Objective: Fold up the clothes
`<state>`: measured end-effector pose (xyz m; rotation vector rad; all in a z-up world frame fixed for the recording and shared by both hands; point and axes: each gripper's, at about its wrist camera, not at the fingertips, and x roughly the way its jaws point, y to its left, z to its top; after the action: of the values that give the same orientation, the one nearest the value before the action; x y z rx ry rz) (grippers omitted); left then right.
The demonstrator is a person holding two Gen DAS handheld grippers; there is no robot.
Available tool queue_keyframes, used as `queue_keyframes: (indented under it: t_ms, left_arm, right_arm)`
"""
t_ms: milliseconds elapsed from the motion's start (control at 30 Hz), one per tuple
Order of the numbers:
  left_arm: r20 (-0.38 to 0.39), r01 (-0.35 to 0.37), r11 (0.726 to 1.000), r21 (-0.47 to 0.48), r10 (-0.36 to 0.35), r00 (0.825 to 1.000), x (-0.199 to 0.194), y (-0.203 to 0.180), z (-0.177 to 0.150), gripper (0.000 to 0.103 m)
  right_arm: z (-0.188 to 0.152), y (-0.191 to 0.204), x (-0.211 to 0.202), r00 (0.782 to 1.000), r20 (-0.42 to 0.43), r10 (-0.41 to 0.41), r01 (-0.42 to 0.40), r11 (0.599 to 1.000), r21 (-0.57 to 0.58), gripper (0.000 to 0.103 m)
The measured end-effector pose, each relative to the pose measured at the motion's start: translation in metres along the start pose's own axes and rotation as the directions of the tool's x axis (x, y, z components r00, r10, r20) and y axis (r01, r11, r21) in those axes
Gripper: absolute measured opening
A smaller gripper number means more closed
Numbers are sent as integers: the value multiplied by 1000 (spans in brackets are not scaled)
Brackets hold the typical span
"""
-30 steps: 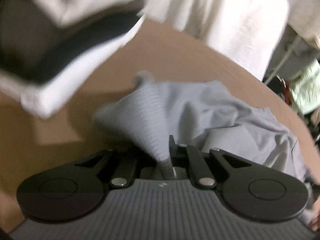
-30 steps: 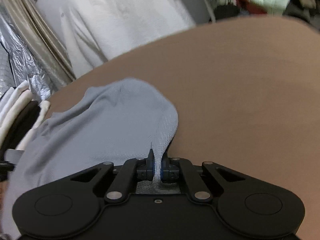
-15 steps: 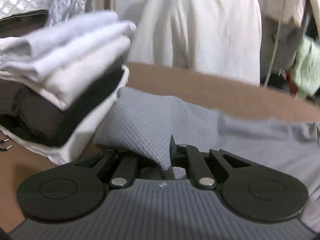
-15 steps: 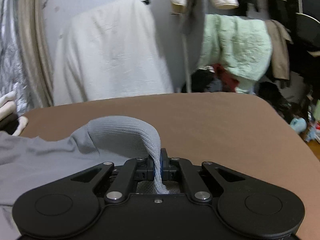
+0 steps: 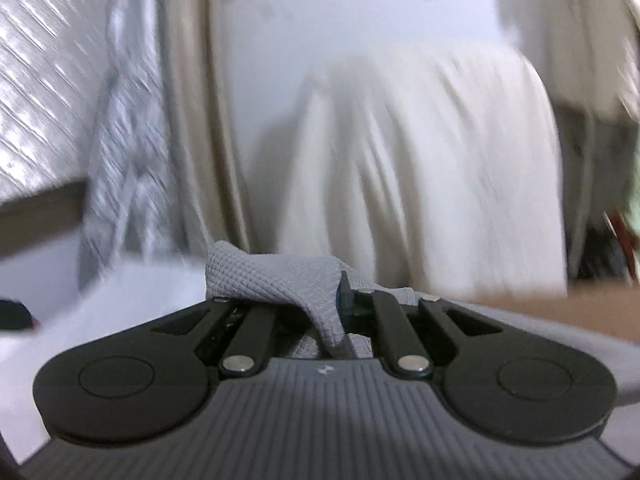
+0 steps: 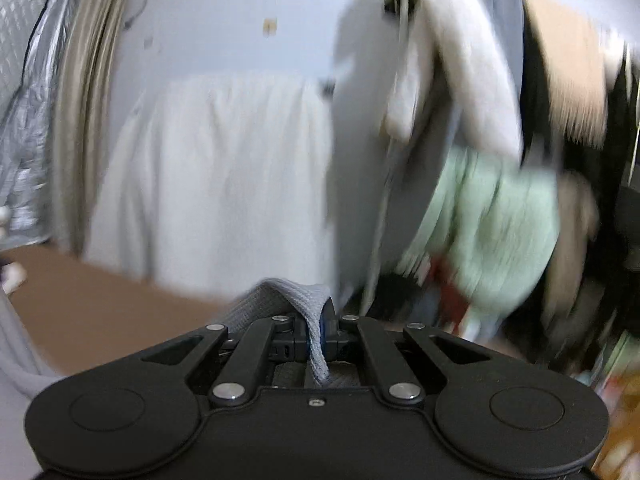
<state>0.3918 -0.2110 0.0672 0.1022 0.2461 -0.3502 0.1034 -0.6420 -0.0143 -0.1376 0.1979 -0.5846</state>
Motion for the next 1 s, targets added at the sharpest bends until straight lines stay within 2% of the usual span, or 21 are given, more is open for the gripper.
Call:
queue_keyframes:
  t_ms: [33, 67, 100, 133, 167, 200, 267, 333, 433, 467, 600, 633, 667, 700, 800, 833, 900, 967, 1000]
  left_arm:
    - [17, -32, 999, -28, 33, 999, 7, -2, 8, 7]
    - [-22, -61, 998, -34, 61, 998, 19, -5, 8, 12]
    - [-65, -90, 995, -38, 88, 994, 32, -9, 7, 31]
    - [-141, -119, 992, -38, 112, 984, 43, -12, -1, 44]
    - [-219, -147, 988, -37, 136, 966, 53, -16, -10, 58]
    - [-273, -110, 992, -64, 88, 958, 52, -16, -27, 58]
    - [-366, -12, 992, -123, -34, 930, 41, -14, -64, 58]
    - [-450, 33, 993, -111, -80, 889, 10, -21, -106, 58]
    - [-571, 99, 990, -96, -136, 810, -37, -33, -169, 59]
    - [-589, 109, 991, -82, -136, 796, -57, -38, -187, 61]
    - [-599, 129, 990, -64, -141, 788, -119, -39, -225, 66]
    - [-595, 123, 991, -60, -134, 793, -132, -40, -226, 66]
    - [-577, 113, 991, -67, -131, 806, -144, -38, -221, 66]
    - [-559, 105, 990, -93, -140, 817, -157, -36, -216, 66]
    - [-542, 108, 975, -192, -197, 817, -180, -26, -219, 66]
    - [-544, 110, 972, -207, -208, 813, -181, -25, -222, 66]
    - [-556, 125, 970, -207, -222, 801, -183, -29, -227, 66]
    - [-557, 149, 970, -190, -232, 798, -187, -36, -227, 66]
    - [-549, 163, 970, -178, -235, 802, -190, -41, -227, 67]
  right_arm:
    - [10, -2, 11, 999, 9, -33, 33, 999, 4, 3]
    - [18, -5, 26, 998, -7, -62, 62, 998, 13, 5]
    - [21, -8, 41, 995, -39, -92, 93, 995, 24, 15]
    - [20, -12, 54, 990, -77, -118, 122, 992, 40, 26]
    - [16, -16, 62, 981, -123, -147, 155, 986, 57, 58]
    - [8, -21, 64, 973, -163, -165, 181, 980, 85, 68]
    - [-17, -31, 48, 969, -224, -106, 147, 974, 174, 68]
    - [-50, -37, 25, 950, -309, 40, 42, 966, 254, 68]
    - [-105, -35, -21, 894, -409, 182, -49, 948, 314, 68]
    - [-123, -35, -38, 869, -440, 225, -73, 939, 336, 68]
    - [-176, -39, -97, 791, -502, 351, -120, 892, 435, 68]
    - [-180, -40, -106, 774, -519, 363, -112, 885, 453, 68]
    - [-183, -41, -114, 756, -537, 374, -101, 877, 469, 68]
    - [-182, -43, -121, 748, -548, 375, -85, 872, 481, 68]
    - [-175, -50, -141, 726, -577, 374, -33, 857, 515, 68]
    - [-173, -53, -149, 735, -559, 383, -35, 846, 533, 68]
    - [-182, -52, -169, 742, -519, 425, -52, 808, 587, 68]
    - [-196, -56, -180, 727, -516, 453, -11, 759, 651, 68]
    - [-205, -56, -181, 713, -520, 470, 11, 734, 679, 68]
